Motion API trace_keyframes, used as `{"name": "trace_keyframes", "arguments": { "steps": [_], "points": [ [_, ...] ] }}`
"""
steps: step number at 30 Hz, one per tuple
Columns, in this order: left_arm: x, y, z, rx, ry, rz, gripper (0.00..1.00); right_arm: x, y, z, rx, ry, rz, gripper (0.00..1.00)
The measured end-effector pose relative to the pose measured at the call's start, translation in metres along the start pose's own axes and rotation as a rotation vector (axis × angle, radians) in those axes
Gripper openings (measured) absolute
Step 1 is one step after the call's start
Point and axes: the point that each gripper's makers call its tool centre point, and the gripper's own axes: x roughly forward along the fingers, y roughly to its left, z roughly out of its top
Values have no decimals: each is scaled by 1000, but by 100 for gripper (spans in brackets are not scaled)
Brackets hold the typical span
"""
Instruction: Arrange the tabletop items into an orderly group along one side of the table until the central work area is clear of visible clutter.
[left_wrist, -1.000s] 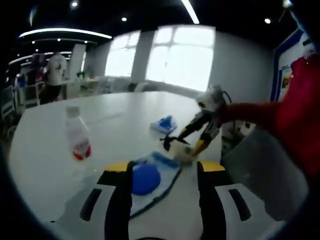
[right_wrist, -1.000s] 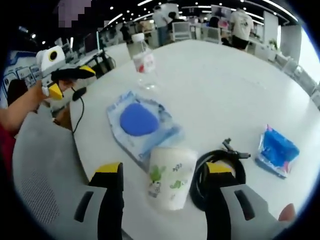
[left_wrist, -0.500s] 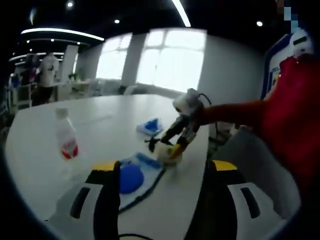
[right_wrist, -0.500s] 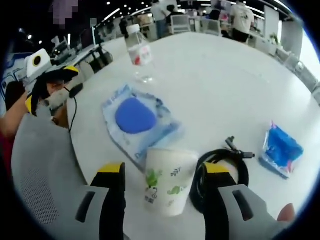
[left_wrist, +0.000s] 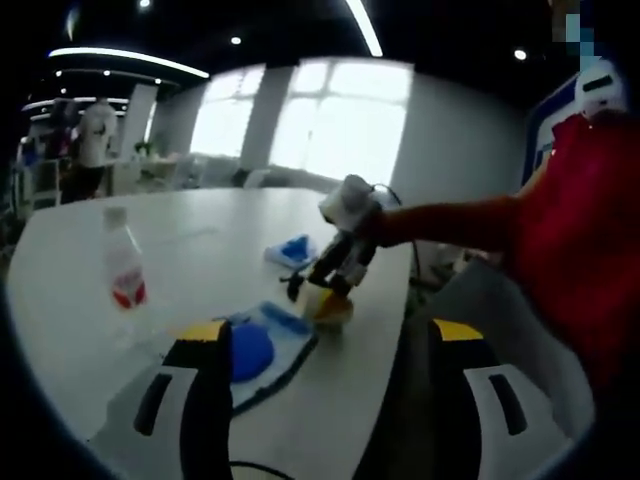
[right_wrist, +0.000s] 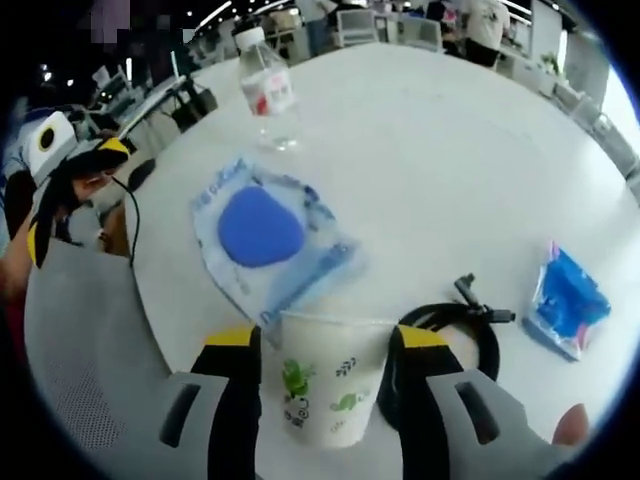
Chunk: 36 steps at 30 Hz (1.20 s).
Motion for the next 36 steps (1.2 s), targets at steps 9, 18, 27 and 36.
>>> {"name": "trace_keyframes", "arguments": {
  "steps": [9,18,27,36],
  "points": [
    [-3,1,-1,-1,-2,11,75,7,-2,-4,-10,106,-1,49],
    [-4,2,0,3,-9,16,74,12,0,-8,-57,208,14,46],
    [-4,2,-2,-2,-3,15,74,12,5,-14,-112,254,29,46],
    [5,1,2,-2,1,-4,72,3,5,-12,-120,199,35,43]
  ]
}}
